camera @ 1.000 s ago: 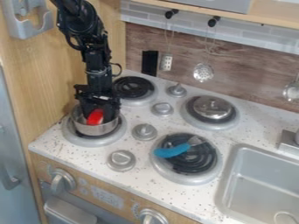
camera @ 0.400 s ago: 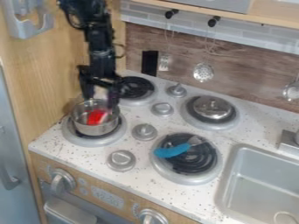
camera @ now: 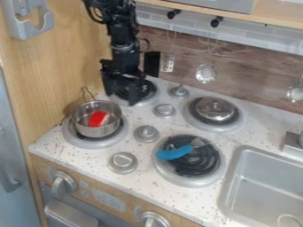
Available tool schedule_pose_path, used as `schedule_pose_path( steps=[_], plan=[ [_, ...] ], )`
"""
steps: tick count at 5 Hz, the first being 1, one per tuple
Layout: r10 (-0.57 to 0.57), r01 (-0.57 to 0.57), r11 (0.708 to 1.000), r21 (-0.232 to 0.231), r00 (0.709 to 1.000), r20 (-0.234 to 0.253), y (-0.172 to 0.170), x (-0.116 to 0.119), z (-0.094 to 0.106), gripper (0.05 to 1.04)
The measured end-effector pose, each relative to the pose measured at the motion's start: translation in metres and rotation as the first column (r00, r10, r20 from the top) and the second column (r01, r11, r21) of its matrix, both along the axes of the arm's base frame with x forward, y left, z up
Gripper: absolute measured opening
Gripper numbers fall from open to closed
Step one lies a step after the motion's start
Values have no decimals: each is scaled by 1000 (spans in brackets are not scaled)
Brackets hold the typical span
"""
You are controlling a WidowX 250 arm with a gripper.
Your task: Put the red thing to the silver pot
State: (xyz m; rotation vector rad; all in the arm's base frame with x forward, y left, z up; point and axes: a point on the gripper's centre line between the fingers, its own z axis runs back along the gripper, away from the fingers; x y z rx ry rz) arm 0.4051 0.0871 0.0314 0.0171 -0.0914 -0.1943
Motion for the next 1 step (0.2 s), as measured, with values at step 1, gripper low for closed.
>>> schedule_pose_path(
  steps=[1],
  plan=[
    [29, -29, 1000, 2, 1000, -5, 1, -1, 1, 998]
  ],
)
